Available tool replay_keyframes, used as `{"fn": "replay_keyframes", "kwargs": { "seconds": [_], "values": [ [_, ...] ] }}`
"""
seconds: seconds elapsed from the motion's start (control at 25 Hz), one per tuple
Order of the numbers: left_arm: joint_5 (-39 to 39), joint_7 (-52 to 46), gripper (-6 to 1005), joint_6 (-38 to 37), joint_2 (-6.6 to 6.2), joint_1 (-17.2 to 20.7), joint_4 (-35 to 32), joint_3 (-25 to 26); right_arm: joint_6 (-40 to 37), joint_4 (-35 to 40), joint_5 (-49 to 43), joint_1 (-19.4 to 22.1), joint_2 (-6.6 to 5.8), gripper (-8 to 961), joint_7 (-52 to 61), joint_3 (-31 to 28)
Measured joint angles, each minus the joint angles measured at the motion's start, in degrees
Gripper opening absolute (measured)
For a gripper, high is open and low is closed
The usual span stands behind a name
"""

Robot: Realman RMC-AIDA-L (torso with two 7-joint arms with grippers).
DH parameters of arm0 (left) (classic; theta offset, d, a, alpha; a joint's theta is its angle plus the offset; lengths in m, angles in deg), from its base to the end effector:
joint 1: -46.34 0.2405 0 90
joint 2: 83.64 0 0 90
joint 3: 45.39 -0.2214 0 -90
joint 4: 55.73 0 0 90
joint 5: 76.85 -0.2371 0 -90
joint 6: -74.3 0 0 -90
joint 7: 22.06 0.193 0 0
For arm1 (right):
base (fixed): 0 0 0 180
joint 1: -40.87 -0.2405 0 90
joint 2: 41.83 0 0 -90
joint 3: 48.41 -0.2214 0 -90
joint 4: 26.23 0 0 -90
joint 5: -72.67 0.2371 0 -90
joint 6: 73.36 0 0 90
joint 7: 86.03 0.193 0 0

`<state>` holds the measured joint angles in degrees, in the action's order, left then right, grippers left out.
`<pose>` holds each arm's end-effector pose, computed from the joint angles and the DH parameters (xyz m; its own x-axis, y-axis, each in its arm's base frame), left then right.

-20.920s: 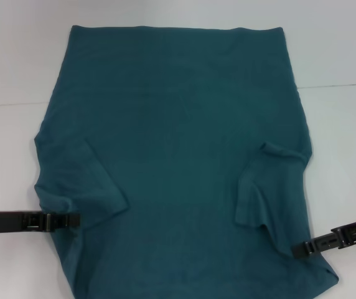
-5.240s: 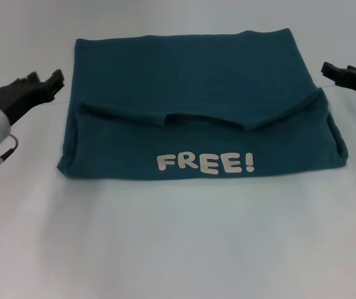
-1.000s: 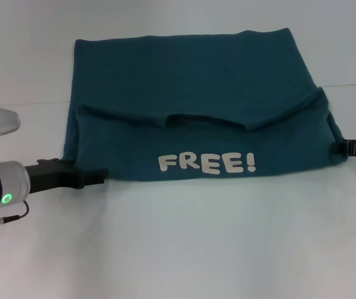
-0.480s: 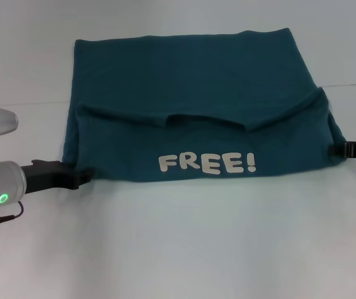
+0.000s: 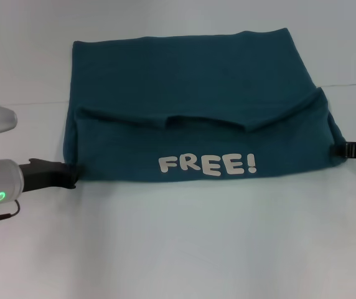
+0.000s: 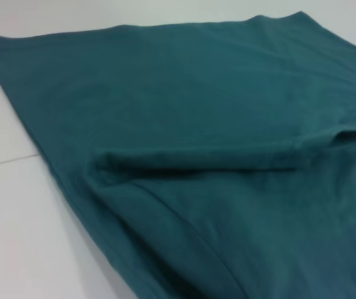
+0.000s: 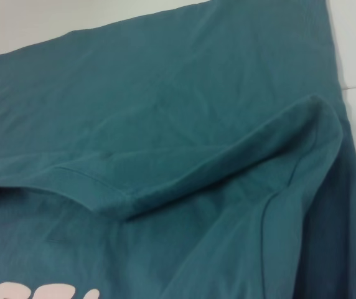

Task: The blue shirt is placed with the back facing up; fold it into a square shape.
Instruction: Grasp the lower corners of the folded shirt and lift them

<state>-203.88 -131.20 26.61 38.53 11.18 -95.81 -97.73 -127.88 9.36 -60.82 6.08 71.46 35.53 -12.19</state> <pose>-0.2741 0.4434 -0.0445 0.6990 0.6096 0.3739 0.7039 -0.4943 -0.5101 0.3456 0.4350 0.0393 0.4097 -0.7374 -0.5370 -0.8839 -0.1753 -0.4336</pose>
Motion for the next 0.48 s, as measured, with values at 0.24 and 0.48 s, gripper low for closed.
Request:
{"fn": "replay_keyframes", "kwargs": {
  "seconds": [0.24,0.48],
  "values": [
    [-2.1,-2.5,77,-4.4,0.96,3.6,-6.5,0.4,-1.6,0.3,2.1,0.9,-0.28,0,-2.6,-1.4],
    [-1.8,-4.1,51,-11.9,2.01,8.8,-13.6,1.6,-6.6,4.5,5.1,4.1,0.30,1,-6.2,-2.0]
  ]
}}
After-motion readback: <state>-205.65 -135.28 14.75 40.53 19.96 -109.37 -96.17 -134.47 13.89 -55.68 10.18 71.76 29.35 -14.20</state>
